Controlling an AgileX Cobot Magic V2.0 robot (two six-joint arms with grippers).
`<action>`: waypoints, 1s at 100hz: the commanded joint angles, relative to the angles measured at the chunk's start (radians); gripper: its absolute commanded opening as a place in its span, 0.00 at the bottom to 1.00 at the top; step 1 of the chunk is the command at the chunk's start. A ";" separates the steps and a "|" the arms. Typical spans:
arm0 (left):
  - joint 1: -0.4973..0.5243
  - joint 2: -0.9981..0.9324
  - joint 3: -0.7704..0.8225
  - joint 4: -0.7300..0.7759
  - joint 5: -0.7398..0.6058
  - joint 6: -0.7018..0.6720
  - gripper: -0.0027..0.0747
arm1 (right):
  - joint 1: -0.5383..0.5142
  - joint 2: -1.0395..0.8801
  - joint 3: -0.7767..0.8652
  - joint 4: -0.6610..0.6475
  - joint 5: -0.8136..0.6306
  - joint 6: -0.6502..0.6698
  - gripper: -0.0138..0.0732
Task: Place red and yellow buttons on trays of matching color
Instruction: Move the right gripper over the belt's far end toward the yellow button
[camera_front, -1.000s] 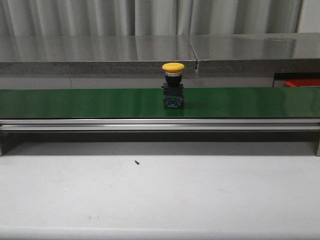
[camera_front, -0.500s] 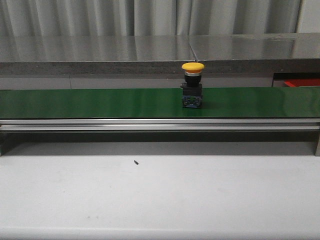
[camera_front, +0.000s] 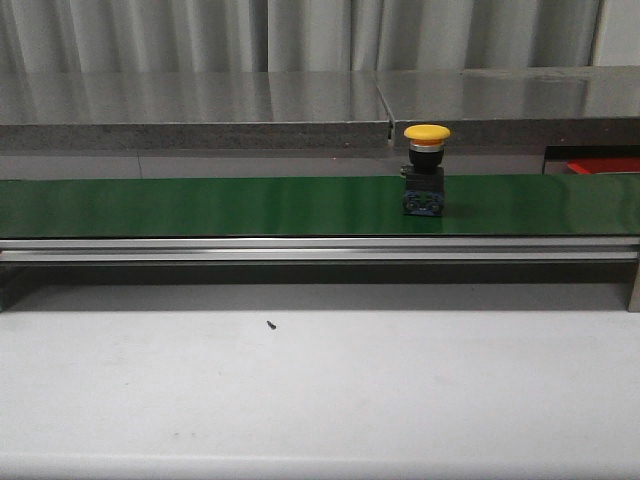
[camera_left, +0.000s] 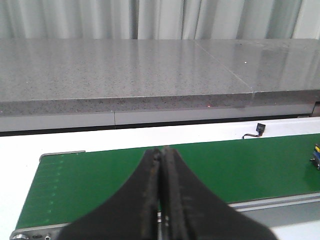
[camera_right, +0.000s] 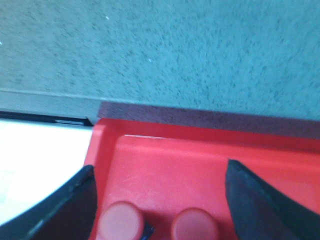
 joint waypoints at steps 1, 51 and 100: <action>-0.007 0.004 -0.026 -0.025 -0.032 0.000 0.01 | -0.002 -0.126 -0.040 -0.009 0.032 0.036 0.78; -0.007 0.004 -0.026 -0.025 -0.032 0.000 0.01 | -0.001 -0.440 0.354 -0.114 0.160 0.106 0.78; -0.007 0.004 -0.026 -0.025 -0.032 0.000 0.01 | 0.102 -0.672 0.877 -0.114 0.027 -0.019 0.78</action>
